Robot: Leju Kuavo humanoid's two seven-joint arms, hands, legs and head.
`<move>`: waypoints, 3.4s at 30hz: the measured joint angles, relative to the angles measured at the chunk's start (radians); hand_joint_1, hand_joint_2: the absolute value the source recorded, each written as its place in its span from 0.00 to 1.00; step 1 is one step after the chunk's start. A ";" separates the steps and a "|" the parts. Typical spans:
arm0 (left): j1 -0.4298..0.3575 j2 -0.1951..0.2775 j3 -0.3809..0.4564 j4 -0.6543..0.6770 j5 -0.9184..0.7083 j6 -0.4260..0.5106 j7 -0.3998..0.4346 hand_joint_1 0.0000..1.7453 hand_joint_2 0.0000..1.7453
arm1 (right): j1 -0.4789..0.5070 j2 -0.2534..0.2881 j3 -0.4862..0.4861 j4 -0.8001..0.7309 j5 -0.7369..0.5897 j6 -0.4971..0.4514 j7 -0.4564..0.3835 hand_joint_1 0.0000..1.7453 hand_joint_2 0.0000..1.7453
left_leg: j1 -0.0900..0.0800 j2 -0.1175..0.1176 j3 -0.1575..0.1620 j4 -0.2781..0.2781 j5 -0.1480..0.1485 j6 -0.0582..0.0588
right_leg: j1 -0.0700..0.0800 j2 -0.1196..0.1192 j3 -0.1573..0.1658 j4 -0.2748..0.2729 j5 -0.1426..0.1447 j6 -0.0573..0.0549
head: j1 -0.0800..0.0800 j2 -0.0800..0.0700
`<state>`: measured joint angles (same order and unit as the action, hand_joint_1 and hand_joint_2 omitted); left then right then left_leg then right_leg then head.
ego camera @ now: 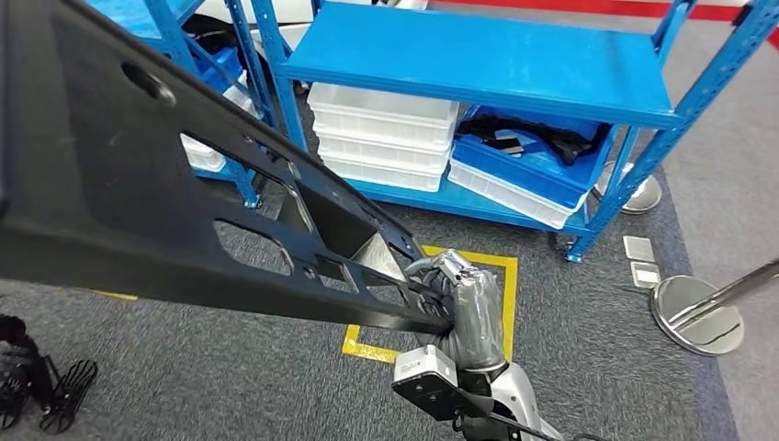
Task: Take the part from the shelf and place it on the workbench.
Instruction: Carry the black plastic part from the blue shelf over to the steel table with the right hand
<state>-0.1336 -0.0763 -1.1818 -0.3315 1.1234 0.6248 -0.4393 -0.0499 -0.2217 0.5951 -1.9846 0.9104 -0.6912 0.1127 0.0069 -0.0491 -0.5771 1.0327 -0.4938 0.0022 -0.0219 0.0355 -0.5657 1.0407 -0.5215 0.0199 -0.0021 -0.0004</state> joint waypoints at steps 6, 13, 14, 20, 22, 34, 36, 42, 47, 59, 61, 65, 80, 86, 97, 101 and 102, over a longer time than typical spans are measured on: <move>0.001 0.001 0.000 0.000 0.000 0.000 -0.001 0.00 1.00 | 0.000 -0.002 0.001 0.000 0.001 0.000 0.002 1.00 1.00 | 0.001 0.027 -0.050 0.119 -0.071 -0.031 | 0.000 -0.033 0.003 -0.009 0.006 -0.030 | -0.015 0.000; 0.005 0.001 0.000 0.000 0.000 0.000 -0.002 0.00 1.00 | 0.001 -0.003 0.001 0.000 -0.001 0.000 0.000 1.00 1.00 | -0.002 0.059 -0.030 0.078 -0.020 -0.018 | 0.006 -0.076 0.012 -0.009 -0.002 -0.030 | -0.019 0.000; 0.004 0.001 0.000 0.000 0.000 0.000 -0.002 0.00 1.00 | 0.001 -0.003 0.001 0.000 -0.001 0.000 0.000 1.00 1.00 | -0.007 0.068 -0.008 0.028 -0.004 -0.012 | 0.007 -0.080 0.013 -0.009 -0.004 -0.027 | -0.019 0.000; 0.010 0.000 0.000 0.000 0.006 0.000 -0.004 0.00 1.00 | -0.001 -0.003 0.004 0.000 -0.003 0.000 -0.001 1.00 1.00 | -0.005 0.058 0.007 -0.026 0.013 0.016 | 0.007 -0.069 0.003 0.028 -0.040 -0.001 | -0.015 0.000; 0.010 0.000 0.000 0.000 0.006 0.000 -0.004 0.00 1.00 | -0.001 -0.003 0.005 0.000 -0.004 0.000 -0.001 1.00 1.00 | -0.003 0.050 0.008 -0.030 0.016 0.023 | 0.006 -0.047 -0.050 0.143 -0.104 0.001 | -0.009 0.000; 0.014 0.001 0.000 0.000 0.007 0.000 -0.006 0.00 1.00 | 0.007 -0.005 0.014 0.000 -0.007 0.000 -0.003 1.00 1.00 | -0.003 -0.009 -0.008 0.012 -0.006 -0.012 | 0.002 -0.017 0.003 -0.005 0.002 -0.022 | -0.001 0.000; 0.013 0.002 0.000 0.000 0.007 0.000 -0.006 0.00 1.00 | 0.008 -0.005 0.015 0.000 -0.007 0.000 -0.003 1.00 1.00 | -0.003 0.012 -0.037 0.083 -0.050 -0.024 | -0.002 -0.032 0.006 -0.010 0.004 -0.030 | -0.011 0.000; 0.016 0.002 0.000 0.000 0.003 0.000 -0.006 0.00 1.00 | 0.010 -0.005 0.016 0.000 -0.007 0.000 -0.003 1.00 1.00 | 0.004 0.044 -0.090 0.194 -0.062 -0.032 | 0.001 -0.073 0.013 -0.009 -0.003 -0.033 | -0.019 0.000; 0.016 0.002 0.000 0.000 -0.002 0.000 -0.006 0.00 1.00 | 0.008 -0.006 0.017 0.000 -0.010 0.000 -0.003 1.00 1.00 | -0.012 0.079 -0.007 -0.003 0.007 -0.008 | 0.007 -0.094 0.021 -0.013 -0.008 -0.016 | -0.018 0.000; 0.013 -0.001 0.000 0.000 0.000 0.010 -0.013 0.00 1.00 | -0.001 -0.014 0.026 0.000 -0.014 0.000 -0.001 1.00 1.00 | -0.001 0.006 -0.003 -0.008 0.011 0.014 | 0.000 -0.018 -0.025 0.067 -0.019 0.001 | 0.003 0.000; 0.012 -0.001 0.000 0.000 0.000 0.012 -0.014 0.00 1.00 | -0.003 -0.016 0.029 0.000 -0.015 0.000 -0.001 1.00 1.00 | -0.003 -0.005 -0.011 0.002 0.008 0.004 | 0.000 -0.002 -0.001 0.003 -0.002 -0.005 | 0.002 0.000; 0.012 -0.001 0.000 0.000 -0.001 0.013 -0.015 0.00 1.00 | -0.006 -0.018 0.031 -0.001 -0.016 0.000 0.000 1.00 1.00 | -0.002 0.000 -0.021 0.024 -0.004 -0.017 | 0.002 -0.020 0.000 -0.002 0.003 -0.025 | -0.004 0.000; 0.012 -0.002 0.000 0.000 -0.003 0.012 -0.013 0.00 1.00 | -0.009 -0.020 0.035 -0.001 -0.019 0.000 0.002 1.00 1.00 | -0.009 0.063 -0.008 -0.014 0.016 0.010 | 0.004 -0.088 0.024 -0.005 -0.021 -0.003 | -0.017 0.000; 0.011 -0.004 0.000 0.000 -0.003 0.012 -0.009 0.00 1.00 | -0.004 -0.023 0.039 0.000 -0.019 0.000 0.003 1.00 1.00 | -0.007 0.033 -0.001 -0.023 0.020 0.028 | 0.006 -0.040 -0.109 0.262 -0.130 0.007 | -0.004 0.000; 0.007 -0.003 0.000 0.000 -0.012 -0.003 0.000 0.00 1.00 | -0.002 -0.025 0.042 -0.001 -0.018 0.000 0.002 1.00 1.00 | -0.006 0.004 -0.024 0.032 -0.012 -0.013 | 0.005 -0.023 -0.001 -0.007 0.010 -0.030 | -0.008 0.000; 0.007 -0.003 -0.001 0.000 -0.012 -0.003 0.002 0.00 1.00 | -0.002 -0.026 0.043 -0.001 -0.019 0.000 0.000 1.00 1.00 | 0.000 0.036 -0.130 0.256 -0.114 -0.032 | 0.004 -0.054 0.003 -0.009 0.008 -0.039 | -0.020 0.000; 0.007 -0.003 -0.001 0.000 -0.012 -0.003 0.002 0.00 1.00 | -0.002 -0.026 0.043 -0.001 -0.019 0.000 0.000 1.00 1.00 | 0.002 0.037 -0.142 0.278 -0.113 -0.033 | 0.004 -0.061 0.004 -0.009 0.006 -0.039 | -0.020 0.000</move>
<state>-0.1264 -0.0793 -1.1826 -0.3315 1.1115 0.6218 -0.4372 -0.0524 -0.2475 0.6378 -1.9852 0.8915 -0.6916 0.1123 0.0087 -0.0119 -0.7190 1.3108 -0.6066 -0.0311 -0.0177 -0.0258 -0.5614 1.0315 -0.5153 -0.0194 -0.0224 -0.0004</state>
